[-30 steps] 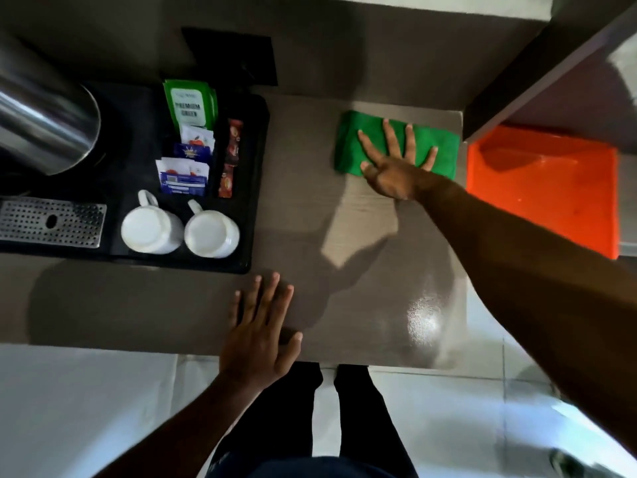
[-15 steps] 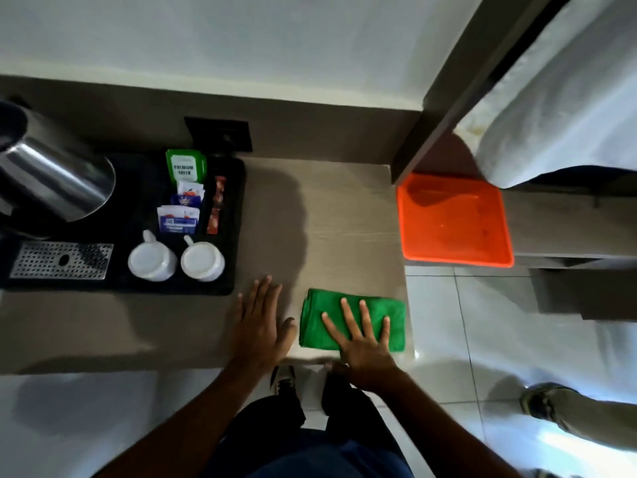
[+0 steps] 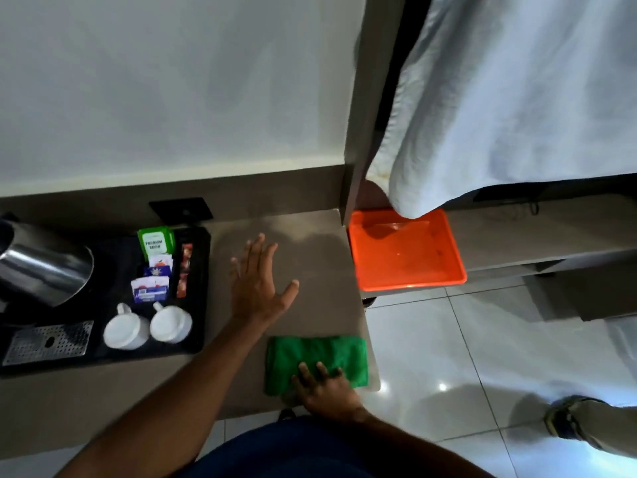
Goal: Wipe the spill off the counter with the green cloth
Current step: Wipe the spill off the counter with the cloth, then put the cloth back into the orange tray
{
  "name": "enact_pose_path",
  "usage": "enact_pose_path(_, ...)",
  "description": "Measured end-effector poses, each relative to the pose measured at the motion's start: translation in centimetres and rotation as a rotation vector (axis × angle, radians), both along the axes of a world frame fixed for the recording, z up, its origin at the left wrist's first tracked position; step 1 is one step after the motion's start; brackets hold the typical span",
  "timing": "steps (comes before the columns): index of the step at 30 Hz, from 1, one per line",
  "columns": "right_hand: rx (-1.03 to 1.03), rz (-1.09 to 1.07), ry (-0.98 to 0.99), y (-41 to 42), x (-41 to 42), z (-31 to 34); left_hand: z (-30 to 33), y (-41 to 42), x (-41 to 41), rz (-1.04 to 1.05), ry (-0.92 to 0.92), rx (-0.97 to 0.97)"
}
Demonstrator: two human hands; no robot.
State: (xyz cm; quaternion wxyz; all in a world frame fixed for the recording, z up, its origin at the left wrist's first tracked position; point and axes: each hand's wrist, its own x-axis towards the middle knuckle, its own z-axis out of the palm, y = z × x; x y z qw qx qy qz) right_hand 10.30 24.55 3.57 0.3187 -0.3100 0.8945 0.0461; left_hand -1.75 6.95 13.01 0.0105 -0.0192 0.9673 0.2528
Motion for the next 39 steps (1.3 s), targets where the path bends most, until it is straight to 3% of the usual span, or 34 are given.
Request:
enact_pose_path(5,-0.146,0.128,-0.101,0.5,-0.8,-1.2,0.9,1.0,-2.0,0.002,0.073,-0.019)
enact_pose_path(8,-0.236,0.12,-0.052,1.1,-2.8,-0.7,1.6,0.7,-2.9,0.0,0.086,-0.042)
enact_pose_path(12,-0.225,0.201,0.036,0.8,-2.8,-0.8,1.8,0.5,-3.7,0.013,0.077,-0.079)
enact_pose_path(19,-0.216,0.167,-0.084,-0.6,-3.8,0.6,1.0,0.9,-3.3,0.022,0.015,-0.082)
enact_pose_path(22,-0.278,-0.129,-0.144,-0.6,-6.0,1.6,1.1,1.1,-3.5,0.003,0.006,-0.145)
enact_pose_path(25,-0.572,-0.586,-0.201,2.1,-9.3,2.4,1.8,1.2,-4.5,-0.046,0.031,-0.221)
enact_pose_path(31,-1.05,-1.186,-0.379,8.5,-16.9,3.8,4.0,2.5,-7.7,-0.122,0.143,-0.287)
enact_pose_path(36,-1.303,-1.537,-0.379,11.3,-23.0,4.0,5.4,3.2,-10.0,-0.177,0.173,-0.313)
enact_pose_path(39,-1.21,-1.586,-0.372,12.8,-25.9,2.4,5.4,2.7,-10.3,-0.174,0.17,-0.375)
